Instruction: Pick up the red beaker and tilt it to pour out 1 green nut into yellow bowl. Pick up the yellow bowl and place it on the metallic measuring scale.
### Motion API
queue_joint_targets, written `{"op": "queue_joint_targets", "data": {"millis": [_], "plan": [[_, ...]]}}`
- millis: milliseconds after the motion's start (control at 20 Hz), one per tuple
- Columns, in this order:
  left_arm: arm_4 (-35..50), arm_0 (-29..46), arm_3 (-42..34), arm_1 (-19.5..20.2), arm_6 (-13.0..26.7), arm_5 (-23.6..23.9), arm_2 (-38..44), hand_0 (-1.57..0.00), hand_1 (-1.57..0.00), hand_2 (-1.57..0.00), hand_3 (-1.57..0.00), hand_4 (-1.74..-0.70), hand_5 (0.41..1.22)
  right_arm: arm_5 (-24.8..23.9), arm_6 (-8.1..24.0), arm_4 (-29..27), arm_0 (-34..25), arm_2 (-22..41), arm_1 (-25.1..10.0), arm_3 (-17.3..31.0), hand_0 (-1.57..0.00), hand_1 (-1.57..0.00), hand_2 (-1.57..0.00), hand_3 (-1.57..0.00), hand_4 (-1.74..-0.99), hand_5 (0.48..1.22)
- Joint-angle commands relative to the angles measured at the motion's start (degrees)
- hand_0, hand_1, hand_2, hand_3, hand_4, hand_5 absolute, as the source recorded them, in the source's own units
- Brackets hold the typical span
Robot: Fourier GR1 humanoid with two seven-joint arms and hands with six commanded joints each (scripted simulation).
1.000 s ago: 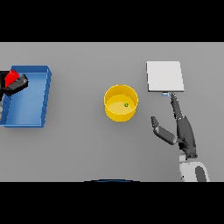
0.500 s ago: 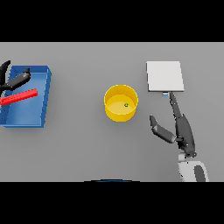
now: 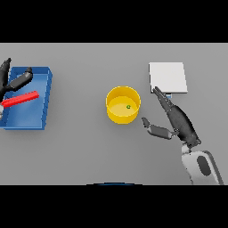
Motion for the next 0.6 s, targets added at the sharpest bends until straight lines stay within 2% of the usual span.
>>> {"op": "queue_joint_targets", "data": {"millis": [0,50,100,200,250,550], "plan": [[0.20,-0.05,0.17,0.26,-0.14,-0.40,0.19,-0.01,-0.01,-0.01,-0.01,-0.79,0.709,1.02,0.65,1.62,-0.94,0.81,-1.54,-0.31,0.00,0.00,0.00,0.00,-1.268,0.691],[0.15,-0.78,0.33,-0.04,0.48,-0.45,0.12,-0.01,0.00,0.00,0.00,-0.79,0.710,1.63,2.36,4.35,-3.13,2.15,-2.63,0.63,0.00,0.00,0.00,0.00,-1.278,0.683],[0.19,-0.27,-0.09,0.46,0.04,-0.32,0.22,0.00,0.00,0.00,0.00,-0.79,0.709,2.63,2.72,6.53,-4.70,3.30,-4.27,0.65,0.00,0.00,0.00,0.00,-1.282,0.677],[-0.03,-0.60,0.62,-0.08,0.28,-0.33,-0.03,0.00,0.00,0.00,0.00,-0.80,0.708,4.43,1.38,10.85,-8.55,6.16,-6.95,2.48,0.00,0.00,0.00,0.00,-1.278,0.669],[-0.22,-0.64,0.21,-0.18,0.64,-0.24,-0.37,0.00,0.00,0.00,0.00,-0.79,0.712,5.76,1.73,12.79,-11.10,7.61,-7.83,3.46,0.00,0.00,0.00,0.00,-1.276,0.668],[-0.48,-1.35,0.49,-0.54,1.13,-0.33,-0.72,0.00,0.00,0.00,0.00,-0.80,0.723,11.58,-0.24,16.33,-20.26,12.91,-8.41,10.13,0.00,0.00,0.00,0.00,-1.274,0.656]]}}
